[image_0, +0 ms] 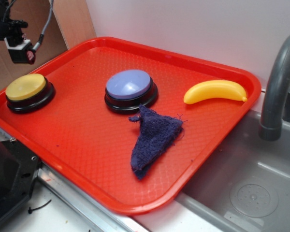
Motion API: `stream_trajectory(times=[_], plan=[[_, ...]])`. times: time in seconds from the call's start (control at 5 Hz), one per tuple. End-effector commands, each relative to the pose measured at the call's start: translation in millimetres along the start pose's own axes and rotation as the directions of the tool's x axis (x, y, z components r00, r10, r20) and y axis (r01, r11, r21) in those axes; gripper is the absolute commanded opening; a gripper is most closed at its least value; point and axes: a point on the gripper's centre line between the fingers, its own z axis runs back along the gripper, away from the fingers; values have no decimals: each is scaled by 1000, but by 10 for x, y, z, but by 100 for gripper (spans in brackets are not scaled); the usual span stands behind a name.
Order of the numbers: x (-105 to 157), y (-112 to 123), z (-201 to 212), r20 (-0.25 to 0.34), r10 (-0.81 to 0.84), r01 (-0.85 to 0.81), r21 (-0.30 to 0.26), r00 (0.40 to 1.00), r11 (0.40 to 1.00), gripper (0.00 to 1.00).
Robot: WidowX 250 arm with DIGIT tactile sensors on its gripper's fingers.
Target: Push the yellow button.
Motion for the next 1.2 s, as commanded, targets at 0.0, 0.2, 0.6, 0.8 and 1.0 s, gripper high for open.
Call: stream_trajectory(times=[0.0, 0.2, 0.6, 0.8, 1.0], plan=[[72, 21, -238, 49, -88, 88, -4, 995, 996, 100], [76, 3, -361, 31, -101, 102, -6, 994, 995, 100], [65, -32, -343, 20, -115, 115, -11, 993, 993, 100], [79, -48, -148, 17, -129, 129, 17, 991, 992, 100], [105, -45, 66, 31, -136, 134, 51, 990, 990, 100]])
